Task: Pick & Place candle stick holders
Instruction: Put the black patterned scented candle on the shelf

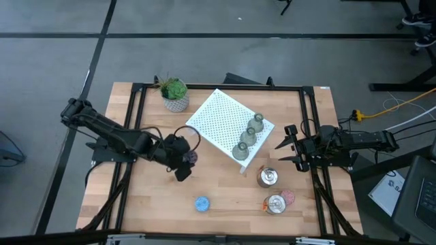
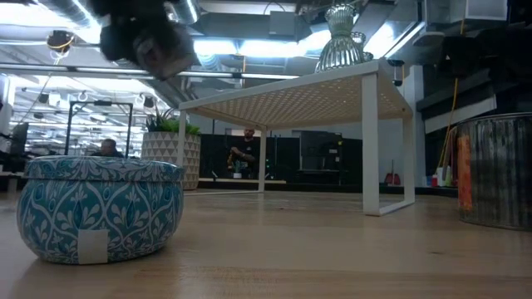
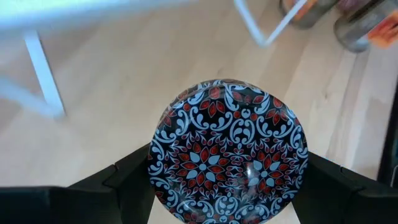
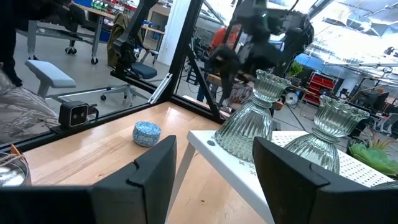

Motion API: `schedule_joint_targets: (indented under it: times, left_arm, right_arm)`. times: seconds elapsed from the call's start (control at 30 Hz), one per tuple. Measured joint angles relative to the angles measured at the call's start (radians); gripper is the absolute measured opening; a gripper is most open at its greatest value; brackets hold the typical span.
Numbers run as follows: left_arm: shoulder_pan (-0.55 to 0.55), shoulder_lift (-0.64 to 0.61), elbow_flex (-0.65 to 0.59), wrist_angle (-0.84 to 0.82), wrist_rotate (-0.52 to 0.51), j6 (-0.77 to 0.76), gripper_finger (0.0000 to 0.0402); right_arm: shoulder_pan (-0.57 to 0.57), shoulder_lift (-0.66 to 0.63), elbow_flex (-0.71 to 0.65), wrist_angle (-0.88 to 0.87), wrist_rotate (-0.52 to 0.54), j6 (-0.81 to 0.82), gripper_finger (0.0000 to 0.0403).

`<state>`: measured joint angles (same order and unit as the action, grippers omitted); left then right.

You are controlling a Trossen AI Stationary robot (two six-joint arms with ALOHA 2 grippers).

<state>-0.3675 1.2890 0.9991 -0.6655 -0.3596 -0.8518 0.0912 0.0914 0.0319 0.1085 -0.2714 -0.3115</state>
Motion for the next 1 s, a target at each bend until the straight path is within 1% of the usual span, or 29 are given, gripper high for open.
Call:
schedule_joint_targets:
  times: [0.17, 0.37, 0.53, 0.67, 0.77, 0.87, 1.0]
  left_arm:
    - [0.085, -0.002, 0.065, 0.004, 0.014, 0.173, 0.0287]
    - [0.232, -0.002, 0.14, 0.012, 0.121, 0.378, 0.0287]
    - [0.36, 0.022, 0.201, 0.009, 0.228, 0.493, 0.0287]
    - [0.449, 0.072, 0.258, 0.01, 0.319, 0.576, 0.0287]
    - [0.509, 0.136, 0.318, 0.01, 0.385, 0.64, 0.0287]
    - [0.565, 0.212, 0.402, -0.004, 0.444, 0.713, 0.0287]
    - [0.628, 0.332, 0.545, -0.103, 0.458, 0.813, 0.0287]
  right_arm:
    - [0.0, 0.0, 0.0, 0.0, 0.0, 0.0, 0.0215]
    - [0.0, 0.0, 0.0, 0.0, 0.0, 0.0, 0.0215]
    - [0.0, 0.0, 0.0, 0.0, 0.0, 0.0, 0.0215]
    - [0.0, 0.0, 0.0, 0.0, 0.0, 0.0, 0.0215]
    - [0.0, 0.0, 0.0, 0.0, 0.0, 0.0, 0.0215]
    - [0.0, 0.0, 0.0, 0.0, 0.0, 0.0, 0.0215]
    - [0.0, 0.0, 0.0, 0.0, 0.0, 0.0, 0.0215]
